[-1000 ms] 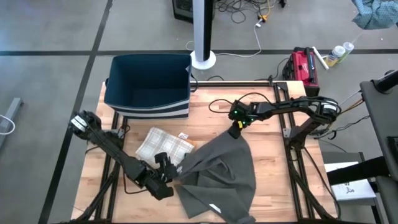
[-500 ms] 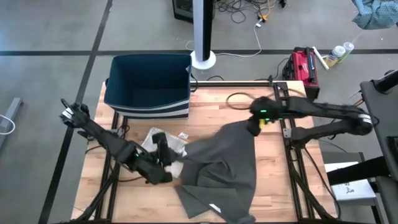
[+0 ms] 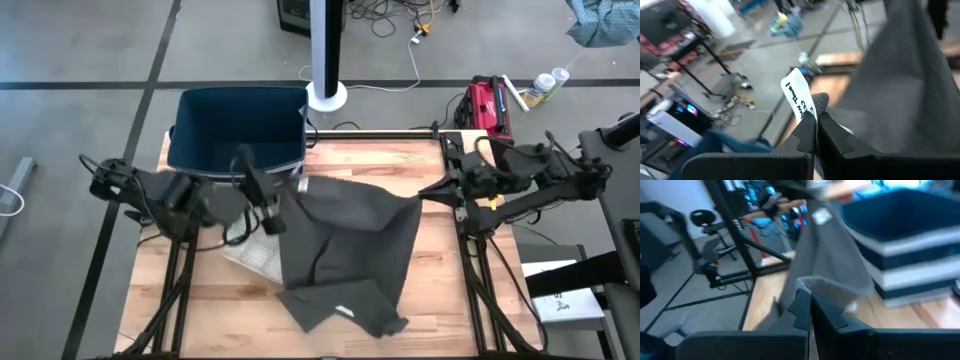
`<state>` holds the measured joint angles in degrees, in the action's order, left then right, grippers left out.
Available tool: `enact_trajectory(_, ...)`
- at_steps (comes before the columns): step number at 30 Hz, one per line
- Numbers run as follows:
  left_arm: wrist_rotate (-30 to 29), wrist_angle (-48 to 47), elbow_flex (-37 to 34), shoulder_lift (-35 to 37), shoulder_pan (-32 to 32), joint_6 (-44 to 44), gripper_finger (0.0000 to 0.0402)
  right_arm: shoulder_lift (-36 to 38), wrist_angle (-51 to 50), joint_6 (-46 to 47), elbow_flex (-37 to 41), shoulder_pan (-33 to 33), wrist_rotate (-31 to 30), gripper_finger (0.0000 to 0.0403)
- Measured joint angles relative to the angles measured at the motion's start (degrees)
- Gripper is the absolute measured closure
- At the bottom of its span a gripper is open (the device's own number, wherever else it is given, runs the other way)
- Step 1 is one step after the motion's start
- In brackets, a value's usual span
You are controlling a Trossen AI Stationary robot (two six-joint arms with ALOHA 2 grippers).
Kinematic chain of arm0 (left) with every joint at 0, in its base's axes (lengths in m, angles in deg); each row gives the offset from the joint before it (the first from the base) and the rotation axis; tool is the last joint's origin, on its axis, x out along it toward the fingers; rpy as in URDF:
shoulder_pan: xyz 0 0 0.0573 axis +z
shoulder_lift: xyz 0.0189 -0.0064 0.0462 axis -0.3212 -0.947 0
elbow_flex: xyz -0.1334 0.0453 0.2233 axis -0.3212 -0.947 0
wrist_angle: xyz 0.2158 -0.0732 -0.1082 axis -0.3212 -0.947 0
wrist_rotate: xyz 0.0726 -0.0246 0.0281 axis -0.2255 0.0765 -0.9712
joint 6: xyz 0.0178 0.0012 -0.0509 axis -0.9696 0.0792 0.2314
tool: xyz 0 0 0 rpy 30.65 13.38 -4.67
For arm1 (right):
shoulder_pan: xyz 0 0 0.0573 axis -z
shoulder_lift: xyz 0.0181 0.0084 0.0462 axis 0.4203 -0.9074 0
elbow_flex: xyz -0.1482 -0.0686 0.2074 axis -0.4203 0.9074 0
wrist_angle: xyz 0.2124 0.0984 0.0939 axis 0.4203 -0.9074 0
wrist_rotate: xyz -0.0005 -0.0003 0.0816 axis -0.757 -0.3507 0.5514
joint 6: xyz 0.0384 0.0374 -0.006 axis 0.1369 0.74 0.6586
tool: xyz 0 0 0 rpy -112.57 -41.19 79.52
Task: Fold towel
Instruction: Fold the gray kitchen towel
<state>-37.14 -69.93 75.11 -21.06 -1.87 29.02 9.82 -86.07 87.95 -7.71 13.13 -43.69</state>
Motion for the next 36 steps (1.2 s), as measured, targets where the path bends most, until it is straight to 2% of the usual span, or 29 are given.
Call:
enact_trajectory(3,1.09,6.22,2.37,-0.27,4.60,-5.49,0.0401,-1.29,2.10,-3.23,-3.59,-1.05,-0.09,0.0403)
enact_trajectory(6,4.03,13.02,3.48,-0.65,8.86,-10.11,0.0401,-2.37,-0.67,-6.10,-9.07,-1.04,-1.90,0.0403)
enact_trajectory(12,13.24,26.43,4.83,-0.83,14.66,-14.59,0.0401,-3.79,-10.82,-5.91,-20.26,-0.98,-21.06,0.0403)
enact_trajectory(15,17.27,26.47,6.64,-0.83,14.82,-14.29,0.0401,-4.22,-10.25,-7.32,-23.83,-1.01,-21.66,0.0403)
enact_trajectory(18,23.02,26.48,7.64,-0.74,13.36,-13.76,0.0401,-4.48,-8.35,-7.70,-25.22,-1.01,-16.61,0.0403)
enact_trajectory(23,37.08,26.07,9.03,-0.74,8.36,-13.52,0.0401,-6.86,-6.04,-7.74,-25.00,-1.03,-1.93,0.0403)
enact_trajectory(25,40.72,26.16,9.40,-0.74,6.09,-13.69,0.0401,-8.58,-4.12,-7.28,-24.89,-1.16,3.92,0.0403)
enact_trajectory(31,45.68,26.07,11.51,-0.87,-1.41,-18.66,0.0401,-15.96,15.47,-8.44,-25.61,-4.95,21.41,0.0403)
enact_trajectory(33,45.99,26.76,13.35,-0.85,-3.38,-20.09,0.0401,-19.15,20.75,-10.45,-27.76,-7.06,24.18,0.0403)
enact_trajectory(36,46.04,27.40,16.82,-0.81,-5.68,-21.88,0.0401,-23.60,24.49,-14.98,-33.81,-10.24,24.21,0.0403)
